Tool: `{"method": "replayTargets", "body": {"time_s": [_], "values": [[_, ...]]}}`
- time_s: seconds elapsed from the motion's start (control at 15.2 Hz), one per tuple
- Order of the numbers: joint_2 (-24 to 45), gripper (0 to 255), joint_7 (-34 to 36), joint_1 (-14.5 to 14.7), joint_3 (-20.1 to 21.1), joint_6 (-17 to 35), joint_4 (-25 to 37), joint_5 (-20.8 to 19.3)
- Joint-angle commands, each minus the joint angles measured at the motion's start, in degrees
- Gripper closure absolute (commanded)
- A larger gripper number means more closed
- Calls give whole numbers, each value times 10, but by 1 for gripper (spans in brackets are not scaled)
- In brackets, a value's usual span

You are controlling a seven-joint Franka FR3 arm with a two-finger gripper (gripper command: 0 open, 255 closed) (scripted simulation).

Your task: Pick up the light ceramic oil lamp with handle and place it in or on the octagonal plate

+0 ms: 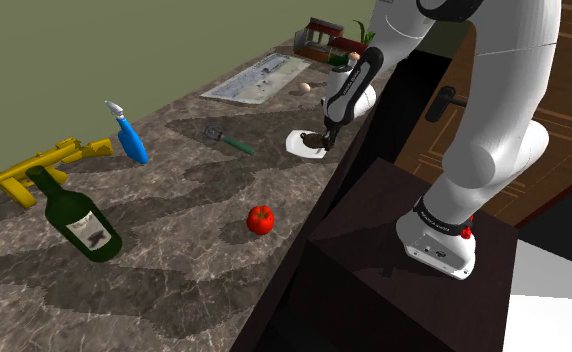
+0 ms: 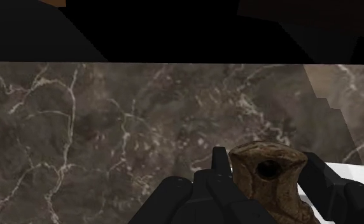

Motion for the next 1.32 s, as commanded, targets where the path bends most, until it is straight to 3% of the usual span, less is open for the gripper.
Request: {"method": "replayTargets", "body": {"time_s": [0.0, 1.12, 1.25], "values": [[0, 255, 0, 0, 0, 0, 0, 0], [-131, 255, -34, -15, 22, -103, -27, 29], [-125, 255, -17, 0, 31, -129, 3, 34]]}}
